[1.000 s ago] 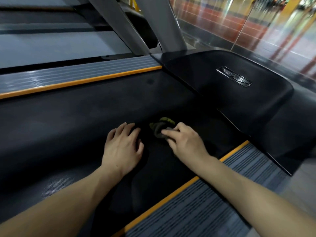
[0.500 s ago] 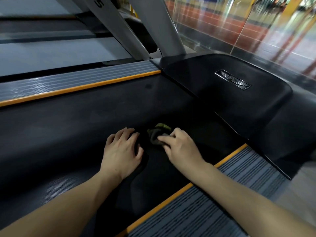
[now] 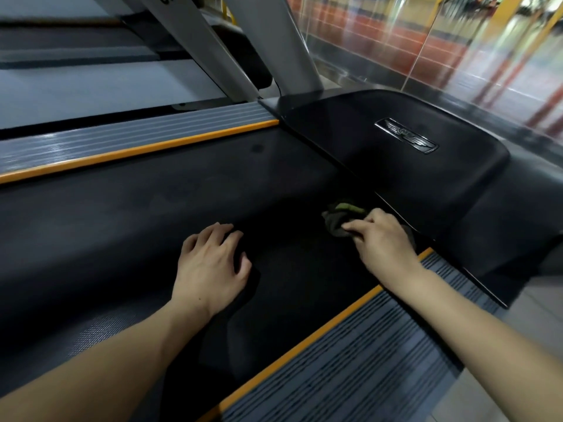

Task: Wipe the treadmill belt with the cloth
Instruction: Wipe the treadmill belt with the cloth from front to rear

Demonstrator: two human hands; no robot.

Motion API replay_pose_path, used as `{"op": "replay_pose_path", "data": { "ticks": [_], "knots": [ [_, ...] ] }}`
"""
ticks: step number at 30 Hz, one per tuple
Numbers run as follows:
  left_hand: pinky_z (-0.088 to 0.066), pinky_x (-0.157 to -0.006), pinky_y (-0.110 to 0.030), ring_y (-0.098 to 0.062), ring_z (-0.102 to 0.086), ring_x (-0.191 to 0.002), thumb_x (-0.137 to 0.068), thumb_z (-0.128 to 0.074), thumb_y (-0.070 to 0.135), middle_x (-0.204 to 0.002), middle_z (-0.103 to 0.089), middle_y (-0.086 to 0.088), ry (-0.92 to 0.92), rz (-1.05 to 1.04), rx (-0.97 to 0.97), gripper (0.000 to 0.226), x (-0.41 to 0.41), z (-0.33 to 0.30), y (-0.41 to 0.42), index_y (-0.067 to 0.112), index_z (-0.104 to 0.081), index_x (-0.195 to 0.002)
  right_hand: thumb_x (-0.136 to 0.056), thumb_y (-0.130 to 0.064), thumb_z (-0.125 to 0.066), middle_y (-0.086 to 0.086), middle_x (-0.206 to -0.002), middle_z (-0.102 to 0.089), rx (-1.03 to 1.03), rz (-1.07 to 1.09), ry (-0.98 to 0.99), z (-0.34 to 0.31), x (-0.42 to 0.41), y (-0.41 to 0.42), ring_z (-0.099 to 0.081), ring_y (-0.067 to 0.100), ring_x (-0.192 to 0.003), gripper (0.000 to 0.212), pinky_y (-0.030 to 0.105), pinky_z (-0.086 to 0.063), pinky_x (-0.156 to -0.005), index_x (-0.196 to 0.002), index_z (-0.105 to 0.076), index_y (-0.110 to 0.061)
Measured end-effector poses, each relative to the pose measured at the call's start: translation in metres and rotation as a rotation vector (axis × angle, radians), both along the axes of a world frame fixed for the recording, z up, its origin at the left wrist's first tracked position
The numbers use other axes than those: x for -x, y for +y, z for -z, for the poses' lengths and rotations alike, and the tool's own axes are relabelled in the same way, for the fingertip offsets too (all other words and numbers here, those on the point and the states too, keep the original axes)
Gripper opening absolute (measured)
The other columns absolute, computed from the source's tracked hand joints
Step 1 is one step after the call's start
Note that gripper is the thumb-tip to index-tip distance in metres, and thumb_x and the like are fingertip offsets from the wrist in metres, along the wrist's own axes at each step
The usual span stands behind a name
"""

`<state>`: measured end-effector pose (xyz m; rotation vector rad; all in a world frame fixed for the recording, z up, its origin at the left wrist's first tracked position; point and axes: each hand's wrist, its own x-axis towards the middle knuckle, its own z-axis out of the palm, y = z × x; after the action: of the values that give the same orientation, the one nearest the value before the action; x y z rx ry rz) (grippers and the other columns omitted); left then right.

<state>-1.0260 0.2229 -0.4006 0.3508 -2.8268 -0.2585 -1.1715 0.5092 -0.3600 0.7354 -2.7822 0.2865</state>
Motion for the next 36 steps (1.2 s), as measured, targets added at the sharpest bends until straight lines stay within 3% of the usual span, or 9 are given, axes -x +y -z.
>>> {"op": "replay_pose_path", "data": {
  "ticks": [4, 10, 14, 20, 23, 25, 29, 32, 36],
  "knots": [
    [-0.031, -0.114, -0.042, -0.017, -0.040, -0.142, -0.092, -0.036, 0.051, -0.144, -0.053, 0.006, -0.007, -0.006, 0.005, 0.054, 0.001, 0.001, -0.001, 0.025, -0.061, -0.133, -0.094, -0.014, -0.061, 0.001, -0.099, -0.045, 0.039, 0.108, -0.049, 0.001, 0.006, 0.029, -0.049, 0.021, -0.087, 0.029, 0.028, -0.042, -0.073, -0.121, -0.069, -0.022],
    [-0.030, -0.114, -0.042, -0.017, -0.040, -0.142, -0.092, -0.036, 0.051, -0.144, -0.053, 0.005, -0.011, -0.009, 0.004, 0.055, 0.000, -0.001, 0.001, 0.025, -0.061, -0.133, -0.095, -0.019, -0.061, 0.009, -0.103, -0.053, 0.082, 0.181, -0.023, -0.001, 0.038, 0.006, -0.056, 0.034, -0.098, 0.028, 0.036, -0.047, -0.084, -0.123, -0.068, -0.020],
    [-0.031, -0.113, -0.043, -0.018, -0.041, -0.142, -0.092, -0.037, 0.049, -0.144, -0.054, 0.004, -0.013, -0.003, -0.004, 0.053, -0.001, -0.003, 0.001, 0.024, -0.061, -0.133, -0.095, -0.023, -0.059, 0.009, -0.114, -0.060, 0.131, 0.285, -0.100, -0.010, 0.027, -0.014, -0.060, 0.033, -0.104, 0.029, 0.041, -0.051, -0.094, -0.121, -0.068, -0.030],
    [-0.034, -0.111, -0.044, -0.020, -0.043, -0.140, -0.091, -0.038, 0.051, -0.142, -0.055, 0.003, -0.011, 0.006, 0.005, 0.052, 0.000, -0.003, 0.000, 0.025, -0.062, -0.130, -0.089, -0.019, -0.065, 0.004, -0.097, -0.054, 0.153, -0.100, -0.178, -0.003, -0.081, -0.060, -0.057, 0.027, -0.091, 0.034, 0.036, -0.050, -0.084, -0.121, -0.070, -0.030],
    [-0.035, -0.111, -0.045, -0.020, -0.044, -0.140, -0.091, -0.037, 0.050, -0.142, -0.056, 0.003, -0.014, 0.000, 0.000, 0.053, 0.000, -0.003, -0.001, 0.025, -0.062, -0.130, -0.086, -0.014, -0.070, 0.002, -0.092, -0.049, 0.116, -0.214, -0.161, -0.007, -0.072, -0.054, -0.055, 0.024, -0.084, 0.037, 0.030, -0.048, -0.076, -0.121, -0.070, -0.026],
    [-0.035, -0.111, -0.045, -0.020, -0.043, -0.140, -0.091, -0.038, 0.050, -0.143, -0.055, 0.003, -0.014, 0.000, 0.002, 0.052, 0.000, -0.002, 0.000, 0.025, -0.062, -0.131, -0.078, -0.007, -0.074, 0.007, -0.087, -0.053, 0.063, -0.120, -0.046, -0.011, -0.031, -0.028, -0.060, 0.031, -0.078, 0.038, 0.026, -0.047, -0.070, -0.113, -0.073, -0.022],
    [-0.032, -0.112, -0.044, -0.020, -0.042, -0.141, -0.091, -0.038, 0.050, -0.144, -0.054, 0.003, -0.018, -0.003, -0.010, 0.052, -0.001, -0.002, 0.000, 0.025, -0.061, -0.131, -0.091, -0.021, -0.059, 0.018, -0.114, -0.060, 0.091, 0.306, -0.068, -0.021, 0.026, 0.014, -0.058, 0.042, -0.103, 0.034, 0.041, -0.047, -0.091, -0.124, -0.066, -0.030],
    [-0.032, -0.112, -0.044, -0.020, -0.042, -0.141, -0.092, -0.041, 0.049, -0.143, -0.055, 0.003, -0.013, 0.002, -0.009, 0.049, 0.000, -0.003, 0.000, 0.025, -0.061, -0.131, -0.089, -0.017, -0.060, 0.018, -0.109, -0.056, 0.017, 0.163, -0.057, -0.013, -0.016, -0.025, -0.058, 0.043, -0.092, 0.034, 0.041, -0.048, -0.085, -0.121, -0.068, -0.025],
    [-0.033, -0.113, -0.044, -0.020, -0.042, -0.141, -0.092, -0.045, 0.048, -0.143, -0.056, 0.003, -0.002, 0.005, -0.032, 0.047, -0.001, -0.003, 0.000, 0.025, -0.062, -0.130, -0.091, -0.018, -0.060, 0.009, -0.103, -0.049, 0.076, -0.105, -0.132, -0.006, -0.084, -0.070, -0.053, 0.031, -0.092, 0.033, 0.037, -0.049, -0.083, -0.122, -0.066, -0.029]
  ]
}}
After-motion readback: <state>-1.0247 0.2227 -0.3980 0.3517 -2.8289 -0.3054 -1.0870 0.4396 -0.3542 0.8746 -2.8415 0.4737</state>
